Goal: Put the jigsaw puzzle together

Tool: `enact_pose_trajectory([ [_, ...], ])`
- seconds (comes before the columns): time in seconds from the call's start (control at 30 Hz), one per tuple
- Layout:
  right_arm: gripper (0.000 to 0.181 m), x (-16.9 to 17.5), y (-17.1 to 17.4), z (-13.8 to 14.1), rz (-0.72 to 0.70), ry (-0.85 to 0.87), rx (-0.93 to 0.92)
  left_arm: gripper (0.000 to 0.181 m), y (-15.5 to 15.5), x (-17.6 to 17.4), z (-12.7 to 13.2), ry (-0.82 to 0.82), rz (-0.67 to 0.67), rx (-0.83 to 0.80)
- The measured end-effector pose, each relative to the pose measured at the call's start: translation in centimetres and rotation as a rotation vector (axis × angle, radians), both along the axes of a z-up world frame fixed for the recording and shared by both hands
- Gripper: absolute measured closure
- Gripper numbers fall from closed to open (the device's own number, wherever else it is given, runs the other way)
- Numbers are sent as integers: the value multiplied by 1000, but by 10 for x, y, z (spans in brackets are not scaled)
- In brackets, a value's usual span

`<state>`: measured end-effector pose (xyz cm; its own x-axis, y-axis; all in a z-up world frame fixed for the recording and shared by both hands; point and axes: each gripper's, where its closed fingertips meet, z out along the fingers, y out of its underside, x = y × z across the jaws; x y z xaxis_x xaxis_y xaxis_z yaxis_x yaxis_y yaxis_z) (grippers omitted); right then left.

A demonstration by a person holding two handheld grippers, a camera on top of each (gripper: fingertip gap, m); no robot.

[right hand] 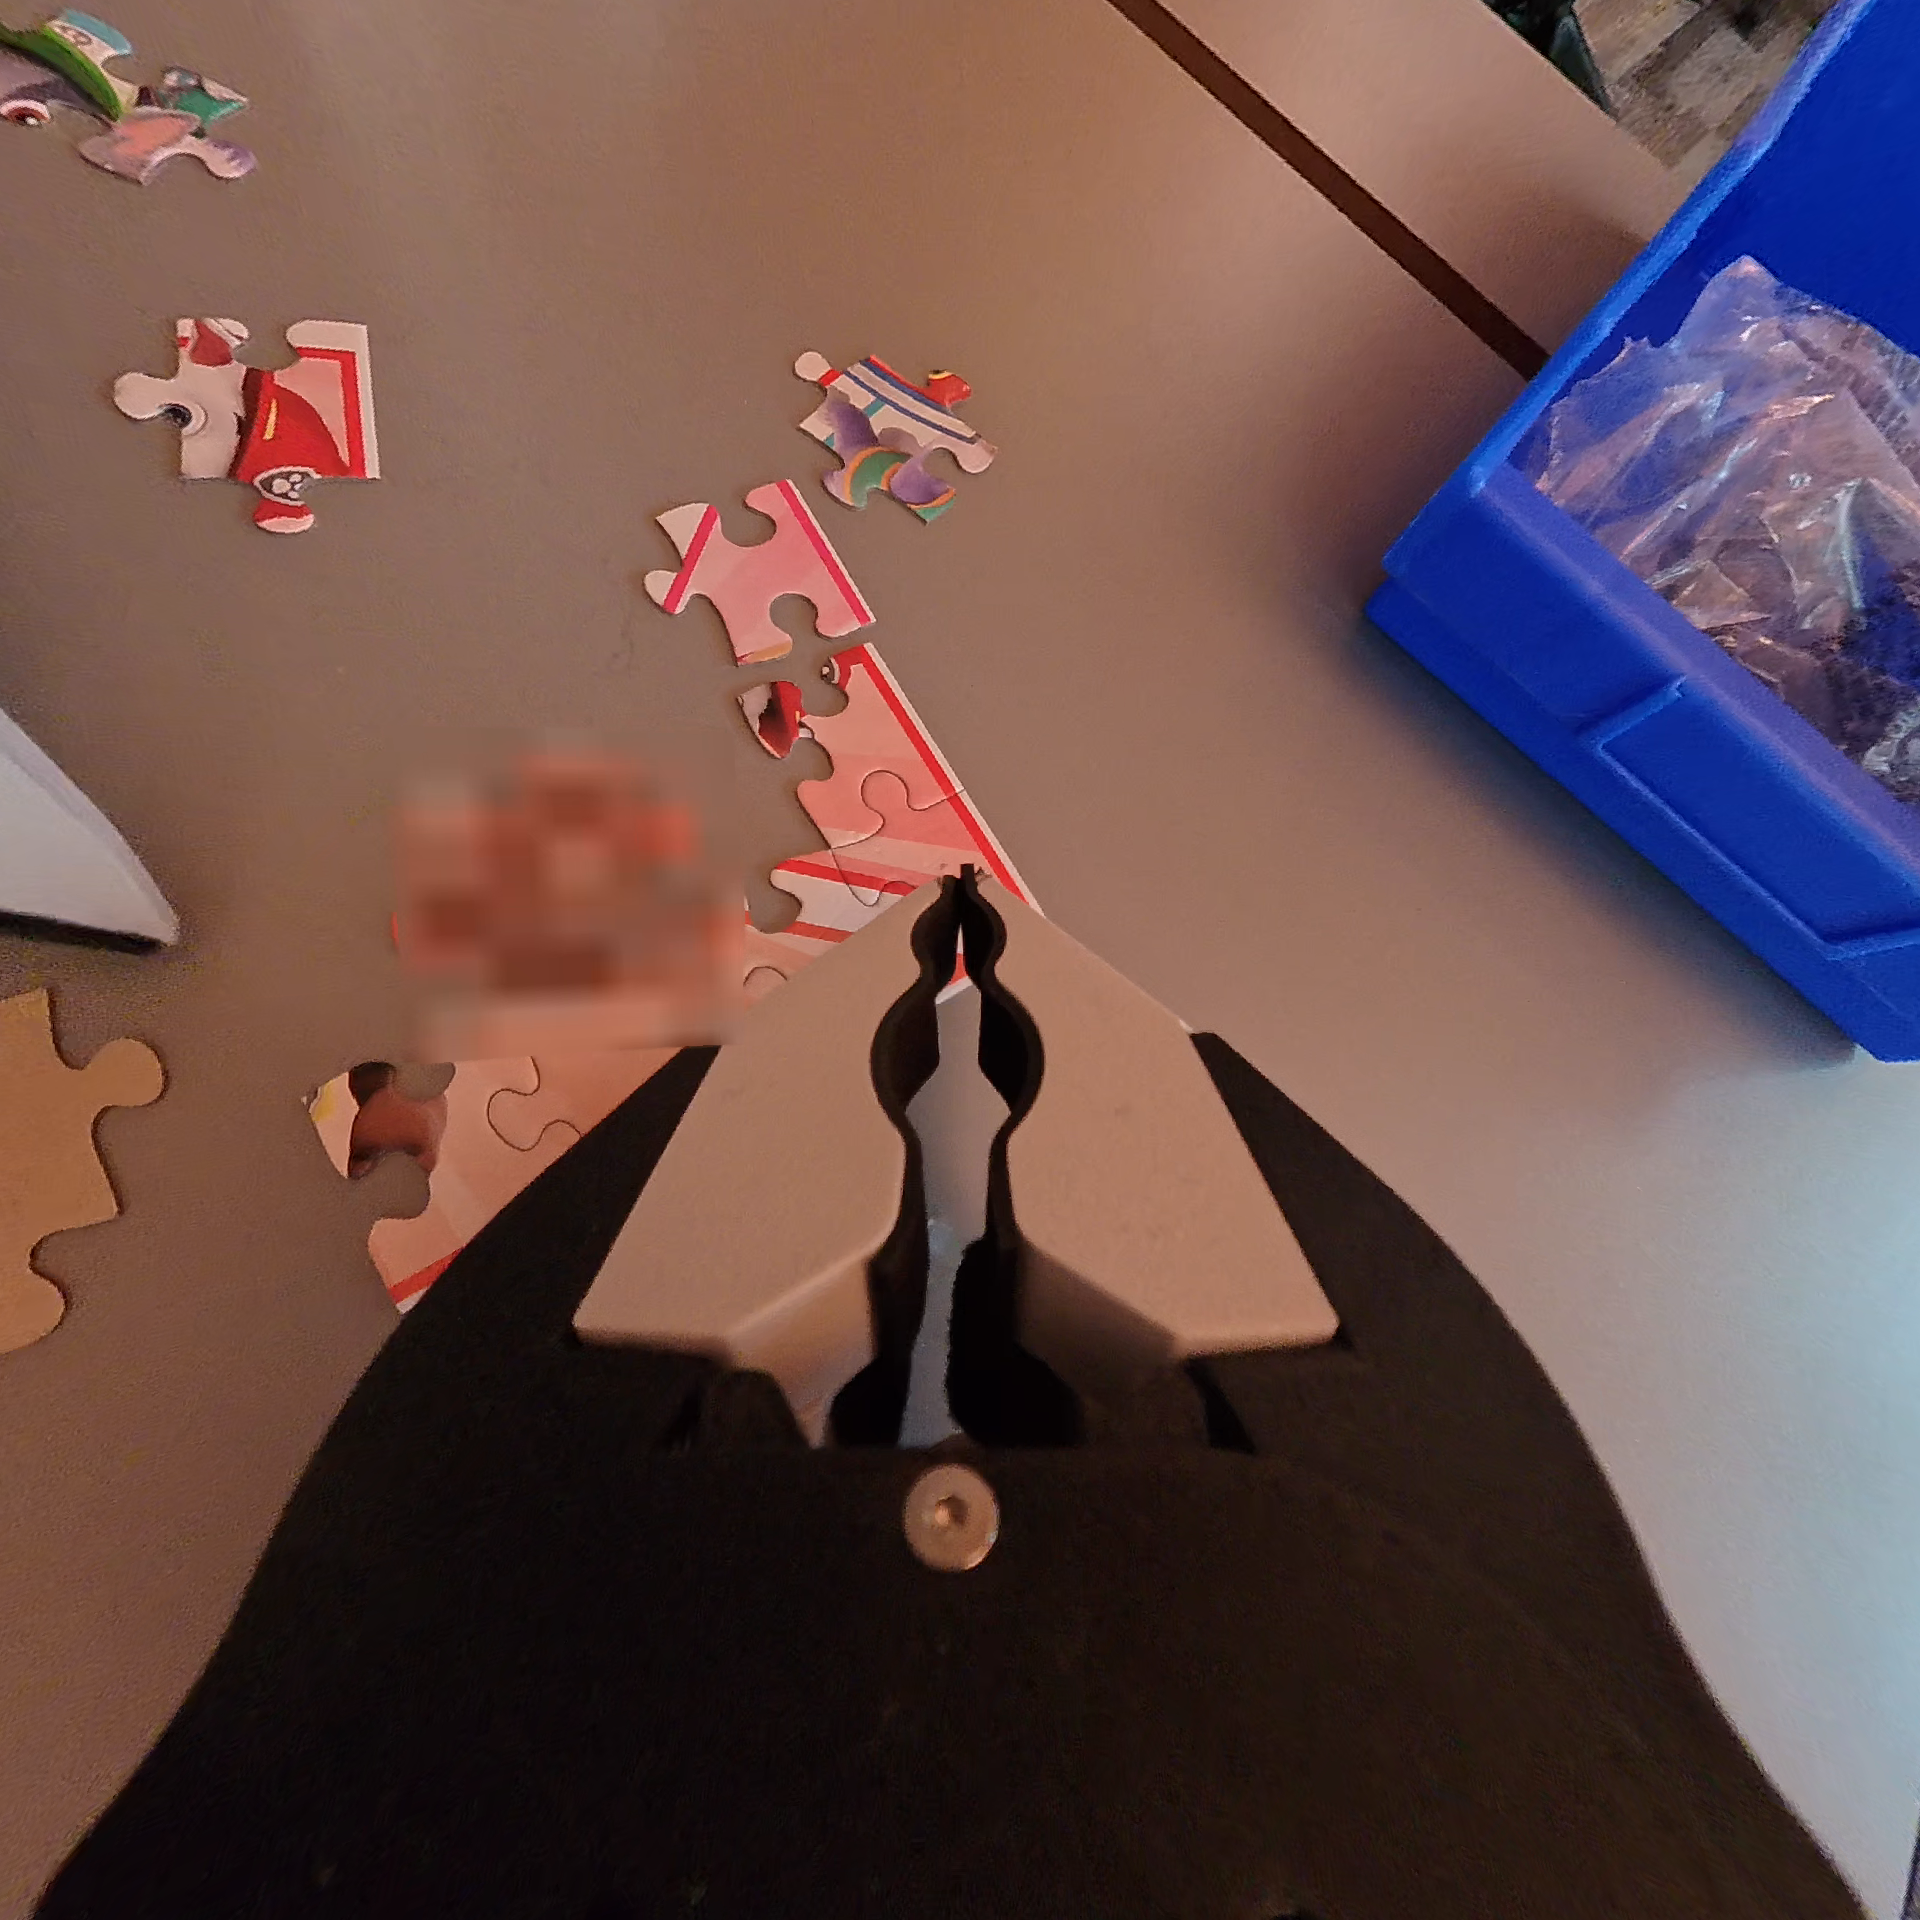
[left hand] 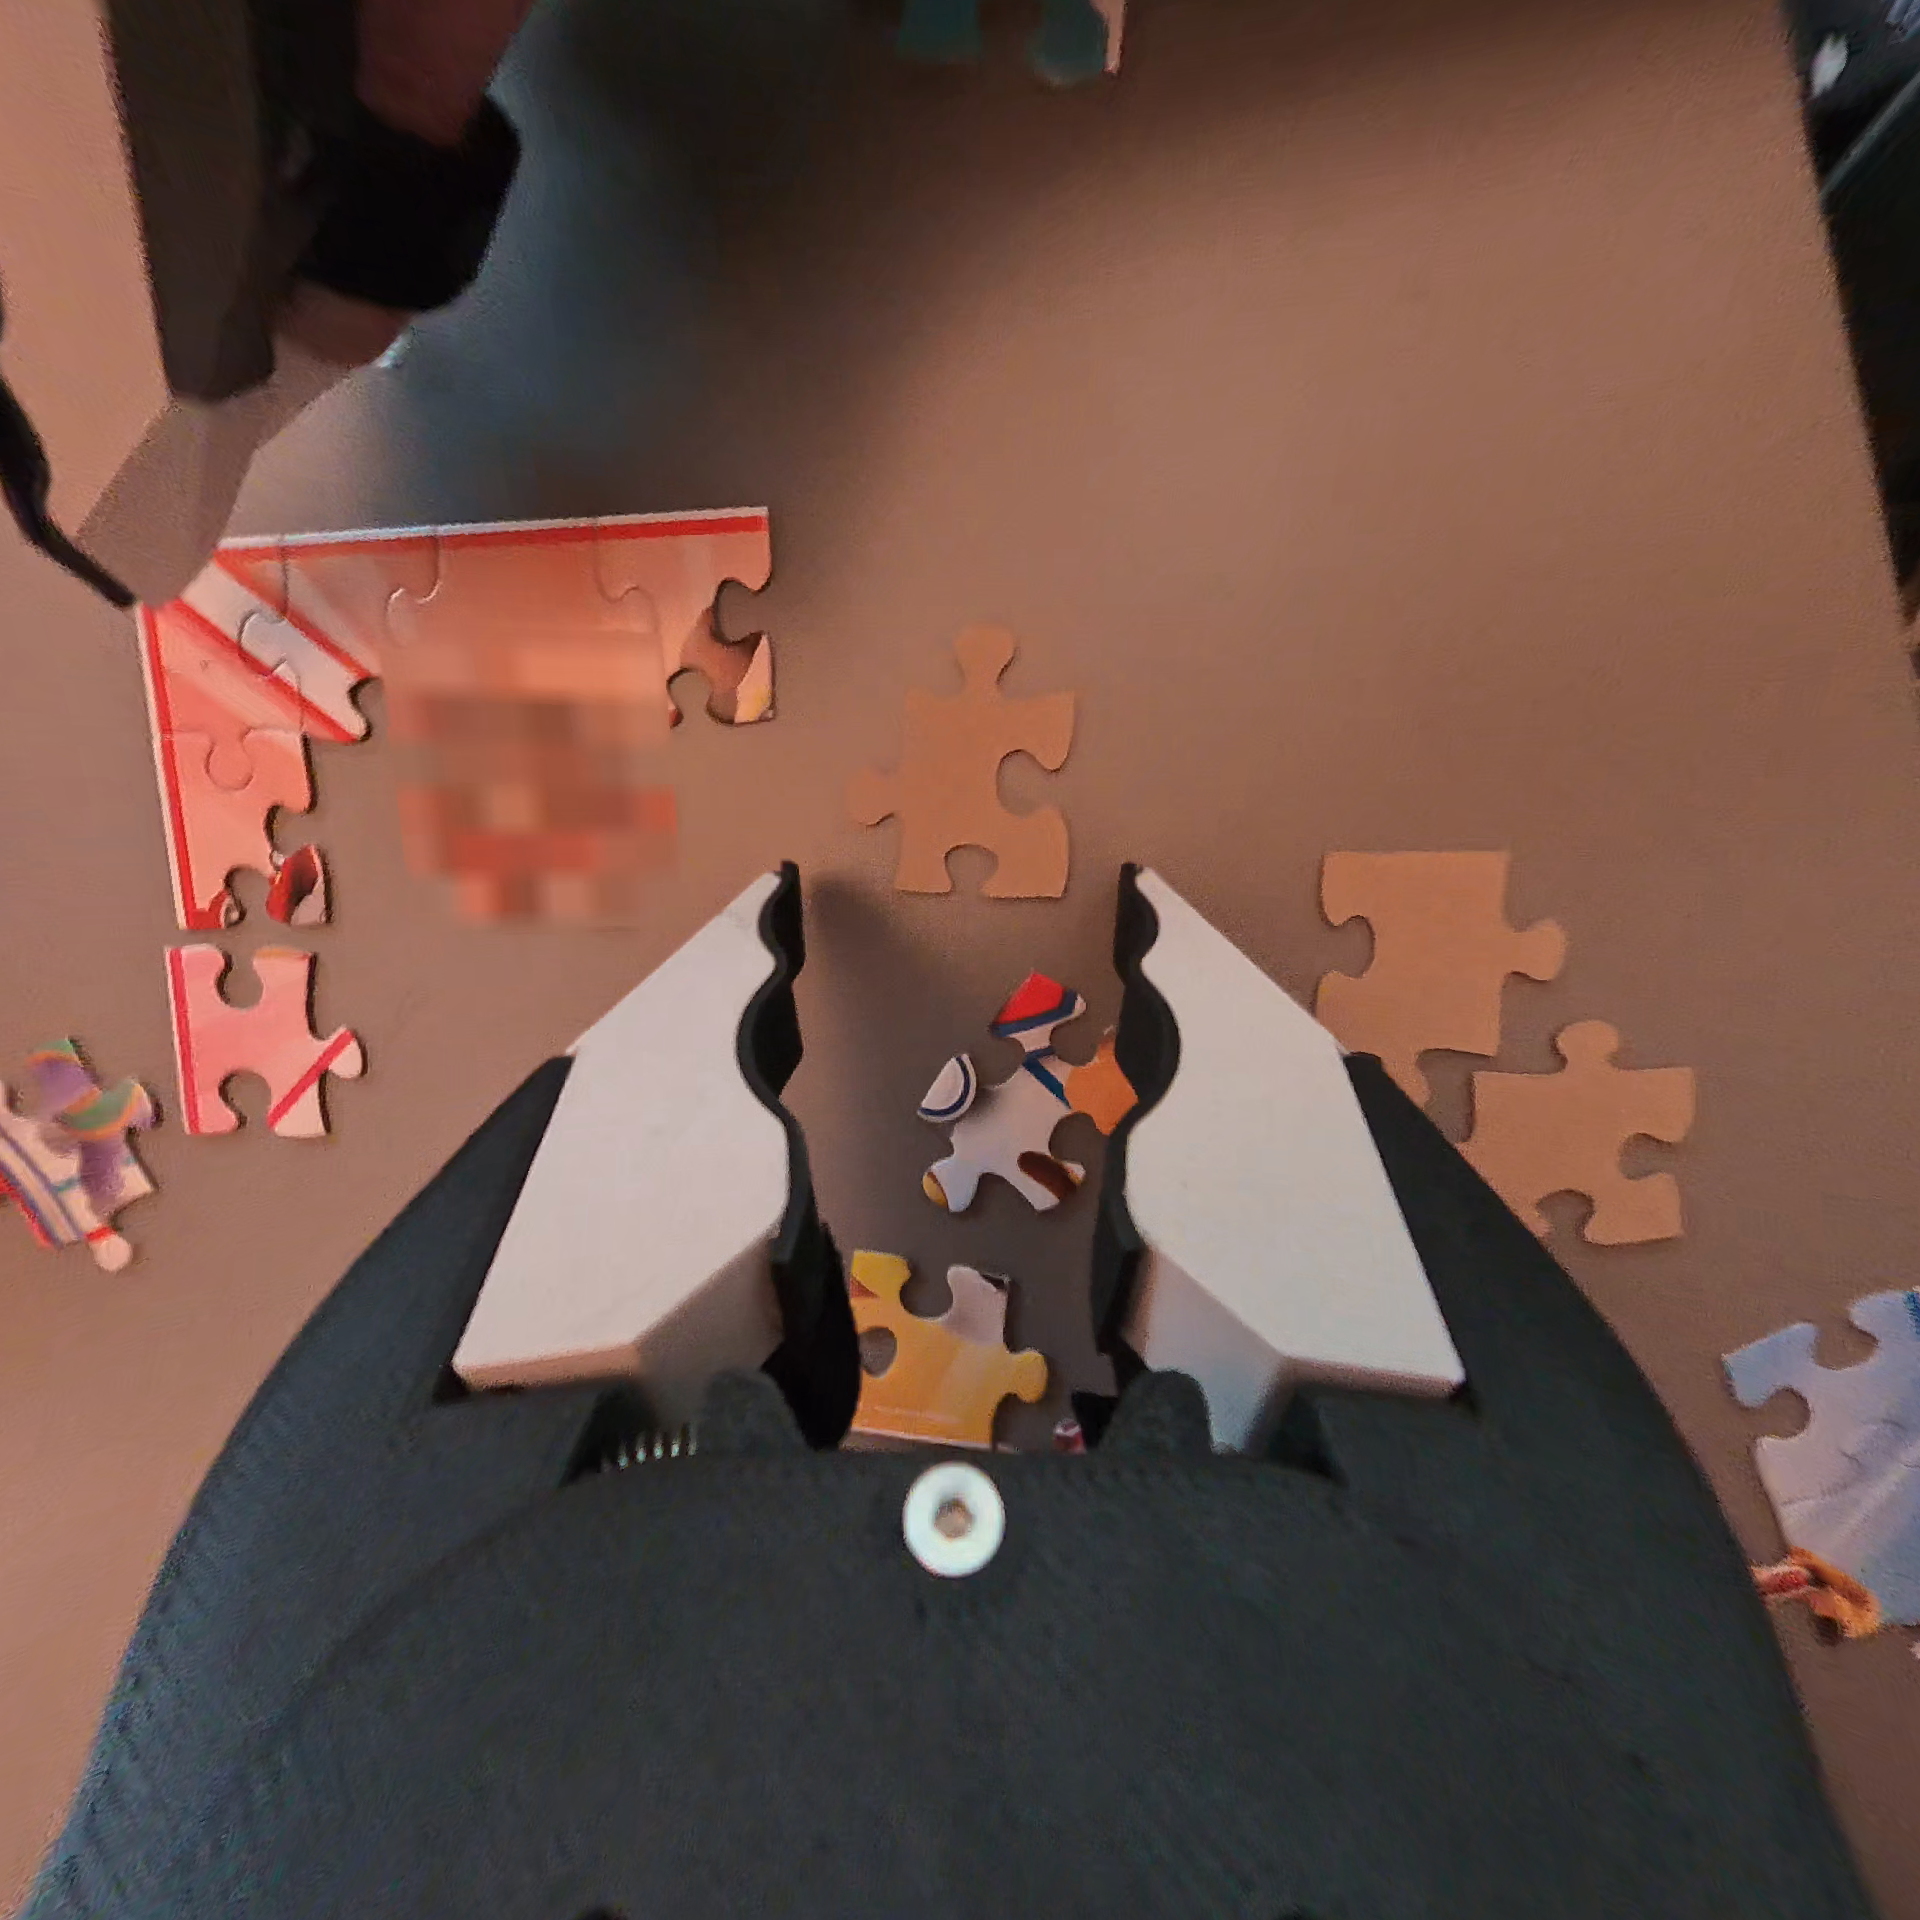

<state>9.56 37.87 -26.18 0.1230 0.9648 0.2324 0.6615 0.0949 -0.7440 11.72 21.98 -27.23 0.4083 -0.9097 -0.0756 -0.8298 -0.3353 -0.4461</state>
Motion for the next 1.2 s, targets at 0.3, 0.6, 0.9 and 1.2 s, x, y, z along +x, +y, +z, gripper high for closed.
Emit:
enact_pose_trajectory([
  [0.3, 181, 52, 51, 74, -240, 387, -39, 116, -4, -3, 6, 24, 27, 46],
  [0.6, 181, 55, 52, 63, -243, 328, -14, 160, -10, 11, -3, -52, 46, 33],
  [0.9, 181, 50, 46, 57, -212, 296, -23, 170, -27, 7, -4, -19, 26, 21],
  [1.2, 181, 43, 39, 51, -175, 257, -13, 134, 47, -77, 48, -16, 258, 154],
])
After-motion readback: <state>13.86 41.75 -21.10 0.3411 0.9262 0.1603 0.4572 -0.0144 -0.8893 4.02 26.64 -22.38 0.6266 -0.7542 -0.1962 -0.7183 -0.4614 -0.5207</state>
